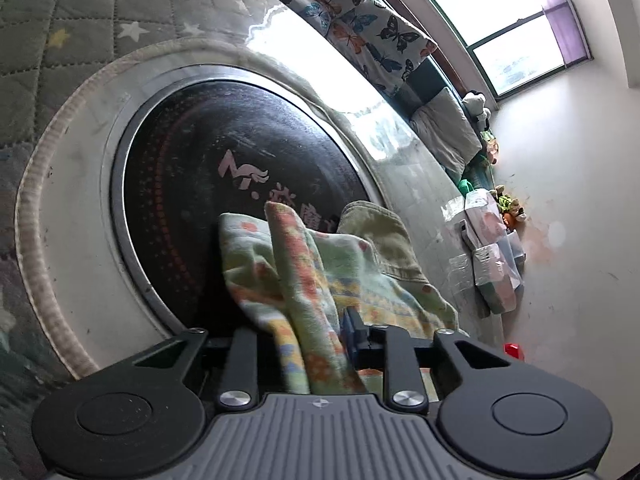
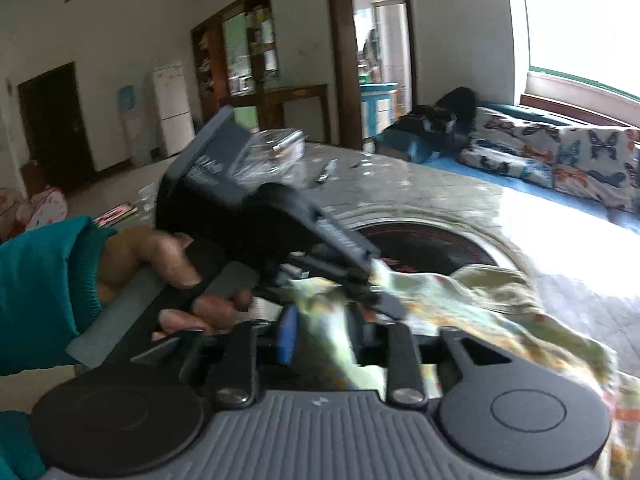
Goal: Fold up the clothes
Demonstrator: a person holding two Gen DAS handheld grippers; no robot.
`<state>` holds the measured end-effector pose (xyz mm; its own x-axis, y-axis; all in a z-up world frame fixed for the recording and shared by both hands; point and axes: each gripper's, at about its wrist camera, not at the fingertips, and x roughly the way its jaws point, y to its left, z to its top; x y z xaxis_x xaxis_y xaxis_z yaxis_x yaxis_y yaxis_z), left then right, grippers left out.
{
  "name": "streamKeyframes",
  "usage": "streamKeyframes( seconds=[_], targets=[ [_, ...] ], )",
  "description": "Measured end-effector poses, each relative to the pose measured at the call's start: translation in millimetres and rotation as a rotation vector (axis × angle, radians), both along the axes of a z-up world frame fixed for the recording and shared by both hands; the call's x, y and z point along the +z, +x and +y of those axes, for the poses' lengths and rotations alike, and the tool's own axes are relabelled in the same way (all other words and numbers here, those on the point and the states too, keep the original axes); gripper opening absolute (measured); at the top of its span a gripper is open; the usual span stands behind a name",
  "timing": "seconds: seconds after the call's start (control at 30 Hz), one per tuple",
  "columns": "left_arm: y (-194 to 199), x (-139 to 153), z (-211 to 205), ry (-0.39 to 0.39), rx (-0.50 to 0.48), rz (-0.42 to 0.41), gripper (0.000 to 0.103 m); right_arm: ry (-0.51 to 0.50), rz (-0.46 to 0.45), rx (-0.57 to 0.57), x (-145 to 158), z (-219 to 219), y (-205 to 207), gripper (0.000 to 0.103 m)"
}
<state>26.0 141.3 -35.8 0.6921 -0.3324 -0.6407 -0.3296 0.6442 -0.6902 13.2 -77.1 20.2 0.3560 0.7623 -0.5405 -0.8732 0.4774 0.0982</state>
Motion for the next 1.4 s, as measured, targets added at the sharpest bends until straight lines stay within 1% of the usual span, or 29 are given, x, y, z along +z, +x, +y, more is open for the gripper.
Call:
streamKeyframes(
  seconds=[0.03,0.07,0.1,0.13,0.17,0.2,0.33,0.4,0.47,0.53,0.63,0.73,0.8,0.83,0.9,0.93,0.97,1.0,1.03,1.07,1.1,1.13,1.23,1.3,1.4],
  targets=[
    [-0.4,-0.8,0.3,0.002,0.0,0.003,0.024,0.004,0.001,-0.02,1.1,-5.5,3.3,0.054],
    [-0.8,-1.7,0.6,0.004,0.0,0.005,0.024,0.007,0.001,-0.05,2.2,-13.7,7.5,0.057],
    [-1.2,-2.5,0.9,0.005,-0.001,0.008,0.024,0.005,0.0,-0.079,2.4,-21.8,11.6,0.057],
    [-1.6,-3.0,0.9,0.008,-0.001,0.009,0.024,0.002,-0.002,-0.106,2.1,-28.6,15.5,0.064],
    [-1.8,-2.9,0.3,0.011,-0.001,0.007,0.024,-0.003,-0.005,-0.14,1.2,-36.4,20.0,0.075],
    [-2.0,-2.9,-0.3,0.015,-0.001,0.005,0.024,-0.011,-0.01,-0.182,0.0,-45.5,25.9,0.079],
    [-2.0,-2.0,-1.6,0.029,-0.002,0.003,0.025,-0.051,-0.013,-0.334,-12.1,-78.6,55.0,0.085],
    [-1.8,-1.3,-2.7,0.038,-0.007,0.001,0.027,-0.073,-0.012,-0.418,-19.0,-90.2,71.7,0.085],
    [-1.8,-0.7,-3.7,0.044,-0.014,-0.002,0.029,-0.074,0.001,-0.491,-25.1,-107.4,84.0,0.086],
    [-2.1,-0.4,-3.4,0.037,-0.018,-0.003,0.033,-0.075,0.018,-0.56,-34.5,-122.7,98.2,0.087],
    [-1.5,1.9,-6.0,0.05,-0.033,-0.009,0.038,-0.072,0.058,-0.61,-44.8,-135.0,114.8,0.087],
    [-0.9,4.2,-10.0,0.077,-0.044,-0.015,0.041,-0.059,0.1,-0.629,-54.6,-139.6,126.9,0.087],
    [-0.7,5.4,-12.3,0.093,-0.049,-0.019,0.041,-0.057,0.118,-0.629,-58.8,-138.4,129.5,0.084],
    [-0.9,5.6,-12.8,0.1,-0.051,-0.021,0.041,-0.056,0.126,-0.628,-61.0,-136.9,130.4,0.079],
    [-1.0,6.3,-14.4,0.122,-0.062,-0.028,0.04,-0.047,0.13,-0.627,-63.5,-131.4,129.9,0.072],
    [-0.9,6.9,-15.4,0.135,-0.067,-0.031,0.039,-0.042,0.13,-0.623,-63.3,-129.0,128.8,0.061],
    [-0.8,7.4,-16.4,0.148,-0.073,-0.033,0.039,-0.036,0.13,-0.619,-63.1,-126.6,127.6,0.044],
    [-0.7,8.1,-17.6,0.16,-0.079,-0.034,0.038,-0.029,0.135,-0.614,-62.8,-124.7,126.9,0.032],
    [-0.6,8.7,-18.6,0.172,-0.083,-0.034,0.036,-0.02,0.145,-0.608,-62.6,-123.1,126.4,0.018],
    [-0.7,9.4,-19.4,0.184,-0.084,-0.032,0.035,-0.02,0.144,-0.609,-61.8,-121.0,124.4,0.015],
    [-0.7,10.0,-20.2,0.195,-0.086,-0.03,0.03,-0.024,0.132,-0.614,-60.3,-119.3,121.8,0.012],
    [-1.1,11.4,-20.9,0.207,-0.088,-0.032,0.023,-0.018,0.127,-0.615,-58.4,-119.7,119.8,0.011],
    [-1.0,21.6,-24.2,0.235,-0.106,-0.061,0.015,0.037,0.115,-0.623,-46.1,-127.7,111.1,0.009],
    [1.0,30.6,-27.9,0.248,-0.124,-0.087,0.013,0.067,0.093,-0.626,-35.9,-133.8,103.4,0.008],
    [5.0,44.4,-34.9,0.268,-0.154,-0.125,0.012,0.082,0.05,-0.633,-20.3,-141.9,91.9,0.008]
  ],
)
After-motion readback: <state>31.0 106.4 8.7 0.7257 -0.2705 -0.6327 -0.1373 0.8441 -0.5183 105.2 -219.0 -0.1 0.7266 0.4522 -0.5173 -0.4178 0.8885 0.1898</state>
